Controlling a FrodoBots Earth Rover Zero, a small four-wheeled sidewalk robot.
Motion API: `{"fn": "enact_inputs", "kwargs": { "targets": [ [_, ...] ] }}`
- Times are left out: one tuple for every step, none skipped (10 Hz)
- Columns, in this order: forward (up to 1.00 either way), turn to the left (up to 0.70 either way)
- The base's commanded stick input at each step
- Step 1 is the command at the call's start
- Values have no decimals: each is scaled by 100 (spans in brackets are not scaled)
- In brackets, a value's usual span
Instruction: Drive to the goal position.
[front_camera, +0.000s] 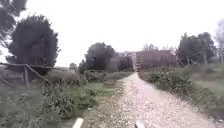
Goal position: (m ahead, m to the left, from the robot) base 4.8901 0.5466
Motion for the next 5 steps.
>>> {"fn": "enact_inputs", "kwargs": {
  "targets": [
    [70, 0],
    [70, 0],
    [70, 0],
    [70, 0],
    [70, 0]
  ]
}}
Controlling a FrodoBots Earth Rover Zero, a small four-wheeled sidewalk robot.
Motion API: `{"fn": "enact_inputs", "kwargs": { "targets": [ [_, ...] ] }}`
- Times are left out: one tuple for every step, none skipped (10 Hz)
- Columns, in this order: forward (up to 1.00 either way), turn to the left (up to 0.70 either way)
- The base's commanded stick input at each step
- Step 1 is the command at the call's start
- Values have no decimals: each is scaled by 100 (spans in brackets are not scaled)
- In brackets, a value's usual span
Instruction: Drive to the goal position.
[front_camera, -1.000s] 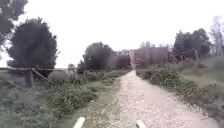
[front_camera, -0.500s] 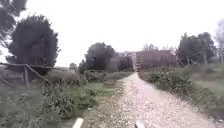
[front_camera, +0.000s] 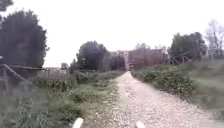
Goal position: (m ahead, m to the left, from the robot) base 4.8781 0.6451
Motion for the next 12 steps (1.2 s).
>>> {"fn": "enact_inputs", "kwargs": {
  "targets": [
    [70, 0],
    [70, 0],
    [70, -6],
    [70, -15],
    [70, -24],
    [70, -21],
    [70, -12],
    [70, 0],
    [70, 0],
    [70, 0],
    [70, -16],
    [70, -31]
  ]
}}
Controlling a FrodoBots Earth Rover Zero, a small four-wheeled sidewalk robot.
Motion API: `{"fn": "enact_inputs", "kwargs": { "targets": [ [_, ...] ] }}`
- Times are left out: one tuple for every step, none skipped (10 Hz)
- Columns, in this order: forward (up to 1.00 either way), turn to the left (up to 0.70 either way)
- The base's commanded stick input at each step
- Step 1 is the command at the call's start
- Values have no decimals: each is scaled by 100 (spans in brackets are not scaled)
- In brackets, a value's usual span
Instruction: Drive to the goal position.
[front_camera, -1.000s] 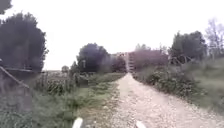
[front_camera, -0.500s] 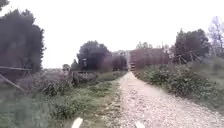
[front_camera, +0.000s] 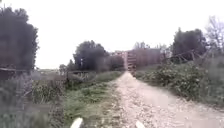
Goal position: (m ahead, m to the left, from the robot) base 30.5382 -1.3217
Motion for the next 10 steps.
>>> {"fn": "enact_inputs", "kwargs": {
  "targets": [
    [70, -31],
    [70, -22],
    [70, -13],
    [70, -5],
    [70, 0],
    [70, -11],
    [70, -28],
    [70, -35],
    [70, -35],
    [70, -26]
  ]
}}
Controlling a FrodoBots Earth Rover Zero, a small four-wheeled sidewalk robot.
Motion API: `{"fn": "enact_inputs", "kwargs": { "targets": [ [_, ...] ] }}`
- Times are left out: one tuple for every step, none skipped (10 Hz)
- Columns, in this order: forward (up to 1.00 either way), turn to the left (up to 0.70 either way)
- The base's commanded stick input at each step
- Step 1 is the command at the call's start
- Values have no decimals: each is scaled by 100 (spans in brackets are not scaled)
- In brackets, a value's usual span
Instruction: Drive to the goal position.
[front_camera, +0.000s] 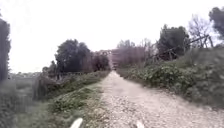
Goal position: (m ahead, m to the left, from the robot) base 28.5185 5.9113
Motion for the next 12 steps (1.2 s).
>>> {"fn": "enact_inputs", "kwargs": {
  "targets": [
    [70, -15],
    [70, -11],
    [70, -7],
    [70, -3],
    [70, 0],
    [70, 0],
    [70, 0],
    [70, 0],
    [70, 0],
    [70, 0],
    [70, 0],
    [70, 0]
  ]
}}
